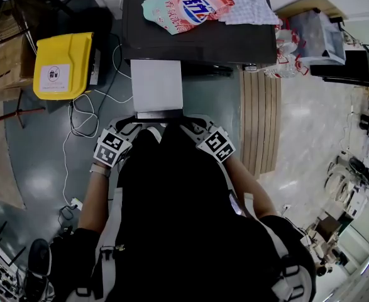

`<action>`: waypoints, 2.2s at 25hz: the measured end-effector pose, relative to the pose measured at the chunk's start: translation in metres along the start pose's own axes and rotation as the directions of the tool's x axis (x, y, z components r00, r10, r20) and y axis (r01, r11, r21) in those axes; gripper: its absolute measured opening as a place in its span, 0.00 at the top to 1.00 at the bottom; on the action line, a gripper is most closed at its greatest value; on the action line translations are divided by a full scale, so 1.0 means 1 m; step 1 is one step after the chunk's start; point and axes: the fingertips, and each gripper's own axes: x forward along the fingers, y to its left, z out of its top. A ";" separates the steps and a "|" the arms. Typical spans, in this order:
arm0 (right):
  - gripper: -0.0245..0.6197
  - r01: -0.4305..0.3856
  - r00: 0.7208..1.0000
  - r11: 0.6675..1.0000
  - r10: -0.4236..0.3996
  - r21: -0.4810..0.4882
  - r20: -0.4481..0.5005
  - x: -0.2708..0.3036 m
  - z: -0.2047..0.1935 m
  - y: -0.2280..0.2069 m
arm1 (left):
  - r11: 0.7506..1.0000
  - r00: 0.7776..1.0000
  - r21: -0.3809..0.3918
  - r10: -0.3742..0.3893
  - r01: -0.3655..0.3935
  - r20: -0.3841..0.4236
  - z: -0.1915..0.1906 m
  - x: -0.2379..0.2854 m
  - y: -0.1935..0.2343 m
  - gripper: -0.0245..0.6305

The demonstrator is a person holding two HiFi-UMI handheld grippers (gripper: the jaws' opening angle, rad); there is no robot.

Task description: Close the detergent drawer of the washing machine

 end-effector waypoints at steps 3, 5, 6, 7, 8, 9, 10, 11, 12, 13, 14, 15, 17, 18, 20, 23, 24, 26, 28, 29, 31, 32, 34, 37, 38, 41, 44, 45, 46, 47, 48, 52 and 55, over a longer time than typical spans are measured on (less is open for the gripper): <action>0.81 0.002 1.000 1.000 -0.002 0.002 -0.001 0.002 0.005 -0.005 | 1.000 1.000 -0.002 0.005 -0.005 0.000 0.005 0.000 0.006 0.76; 0.81 0.006 1.000 1.000 -0.006 0.006 0.002 0.003 0.009 -0.010 | 1.000 1.000 -0.002 0.010 -0.010 0.003 0.010 0.002 0.010 0.76; 0.81 0.009 1.000 1.000 -0.009 0.007 0.004 0.004 0.011 -0.013 | 1.000 1.000 -0.002 0.012 -0.012 0.004 0.013 0.002 0.014 0.76; 0.81 0.011 1.000 1.000 -0.011 0.009 0.006 0.006 0.013 -0.016 | 1.000 1.000 -0.003 0.015 -0.015 0.007 0.015 0.003 0.017 0.76; 0.81 0.012 1.000 1.000 -0.012 0.010 0.007 0.007 0.015 -0.020 | 1.000 1.000 -0.005 0.018 -0.018 0.009 0.018 0.004 0.020 0.76; 0.81 0.014 1.000 1.000 -0.014 0.012 0.008 0.009 0.018 -0.023 | 1.000 1.000 -0.007 0.021 -0.021 0.012 0.020 0.004 0.024 0.76; 0.81 0.015 1.000 1.000 -0.015 0.013 0.007 0.010 0.020 -0.026 | 1.000 1.000 -0.009 0.024 -0.024 0.013 0.023 0.005 0.028 0.76; 0.81 0.016 1.000 1.000 -0.016 0.014 0.005 0.012 0.023 -0.029 | 1.000 1.000 -0.010 0.024 -0.024 0.013 0.025 0.006 0.031 0.76; 0.81 0.016 1.000 1.000 -0.016 0.014 0.001 0.013 0.024 -0.032 | 1.000 1.000 -0.012 0.023 -0.023 0.011 0.028 0.007 0.034 0.76; 0.81 0.015 1.000 1.000 -0.015 0.013 -0.002 0.014 0.026 -0.035 | 1.000 1.000 -0.014 0.023 -0.022 0.009 0.029 0.008 0.036 0.76; 0.81 0.013 1.000 1.000 -0.013 0.011 -0.005 0.015 0.028 -0.038 | 1.000 1.000 -0.015 0.023 -0.023 0.008 0.031 0.009 0.039 0.76; 0.81 0.012 1.000 1.000 -0.012 0.010 -0.006 0.016 0.029 -0.040 | 1.000 1.000 -0.017 0.024 -0.024 0.007 0.033 0.010 0.041 0.76; 0.81 0.008 1.000 1.000 -0.008 0.010 -0.005 0.018 0.033 -0.046 | 0.999 0.999 -0.019 0.031 -0.031 0.006 0.038 0.011 0.046 0.76; 0.81 0.006 1.000 1.000 -0.006 0.012 -0.004 0.019 0.034 -0.048 | 0.999 0.999 -0.020 0.036 -0.035 0.005 0.040 0.012 0.048 0.76; 0.81 0.000 1.000 1.000 0.000 0.015 -0.003 0.022 0.037 -0.054 | 0.999 0.999 -0.024 0.044 -0.044 0.004 0.044 0.014 0.054 0.76; 0.81 -0.015 1.000 1.000 0.015 0.012 -0.004 0.026 0.041 -0.064 | 0.998 0.999 -0.031 0.054 -0.054 0.000 0.049 0.018 0.062 0.75; 0.81 -0.021 1.000 1.000 0.021 0.010 -0.005 0.027 0.042 -0.066 | 0.998 0.998 -0.032 0.056 -0.056 -0.003 0.051 0.019 0.065 0.75; 0.81 -0.032 0.999 0.999 0.032 0.003 -0.005 0.029 0.045 -0.071 | 0.998 0.998 -0.033 0.062 -0.062 -0.007 0.054 0.021 0.069 0.75; 0.81 -0.045 0.999 0.999 0.045 -0.004 -0.001 0.030 0.048 -0.075 | 0.997 0.997 -0.037 0.073 -0.074 -0.007 0.058 0.022 0.073 0.75; 0.81 -0.052 0.999 0.999 0.052 -0.008 0.002 0.032 0.050 -0.078 | 0.996 0.997 -0.040 0.081 -0.081 -0.006 0.060 0.023 0.076 0.75; 0.82 -0.064 0.998 0.998 0.064 -0.016 0.007 0.034 0.053 -0.084 | 0.994 0.995 -0.043 0.096 -0.096 -0.007 0.065 0.025 0.081 0.75; 0.82 -0.070 0.997 0.997 0.070 -0.020 0.008 0.035 0.055 -0.087 | 0.994 0.995 -0.044 0.103 -0.103 -0.011 0.068 0.026 0.084 0.75; 0.82 -0.084 0.996 0.996 0.084 -0.033 0.009 0.037 0.059 -0.093 | 0.992 0.993 -0.047 0.117 -0.118 -0.021 0.072 0.028 0.089 0.75; 0.82 -0.107 0.994 0.993 0.108 -0.052 0.010 0.040 0.065 -0.100 | 0.988 0.989 -0.048 0.146 -0.148 -0.037 0.079 0.029 0.097 0.75; 0.82 -0.114 0.993 0.992 0.115 -0.056 0.011 0.041 0.067 -0.103 | 0.986 0.987 -0.049 0.155 -0.157 -0.042 0.081 0.030 0.099 0.75; 0.82 -0.131 0.991 0.989 0.132 -0.063 0.016 0.044 0.071 -0.111 | 0.983 0.983 -0.049 0.174 -0.177 -0.056 0.087 0.033 0.107 0.74; 0.82 -0.139 0.990 0.988 0.141 -0.065 0.026 0.047 0.077 -0.117 | 0.980 0.981 -0.053 0.187 -0.190 -0.057 0.092 0.034 0.114 0.74; 0.82 -0.139 0.990 0.988 0.141 -0.064 0.029 0.048 0.079 -0.119 | 0.980 0.980 -0.054 0.190 -0.193 -0.057 0.094 0.034 0.116 0.74; 0.82 -0.138 0.990 0.988 0.140 -0.063 0.031 0.049 0.080 -0.120 | 0.979 0.980 -0.054 0.192 -0.195 -0.058 0.095 0.034 0.118 0.74; 0.82 -0.135 0.990 0.989 0.137 -0.061 0.033 0.049 0.081 -0.121 | 0.979 0.979 -0.055 0.194 -0.197 -0.058 0.096 0.035 0.119 0.74; 0.82 -0.130 0.991 0.990 0.132 -0.059 0.035 0.050 0.082 -0.122 | 0.979 0.979 -0.055 0.194 -0.197 -0.057 0.096 0.035 0.121 0.74; 0.81 -0.100 0.994 0.994 0.101 -0.038 0.037 0.052 0.085 -0.127 | 0.981 0.982 -0.055 0.184 -0.186 -0.041 0.099 0.036 0.125 0.74; 0.80 -0.059 0.998 0.998 0.059 -0.010 0.038 0.054 0.087 -0.130 | 0.983 0.985 -0.057 0.173 -0.174 -0.023 0.101 0.036 0.128 0.74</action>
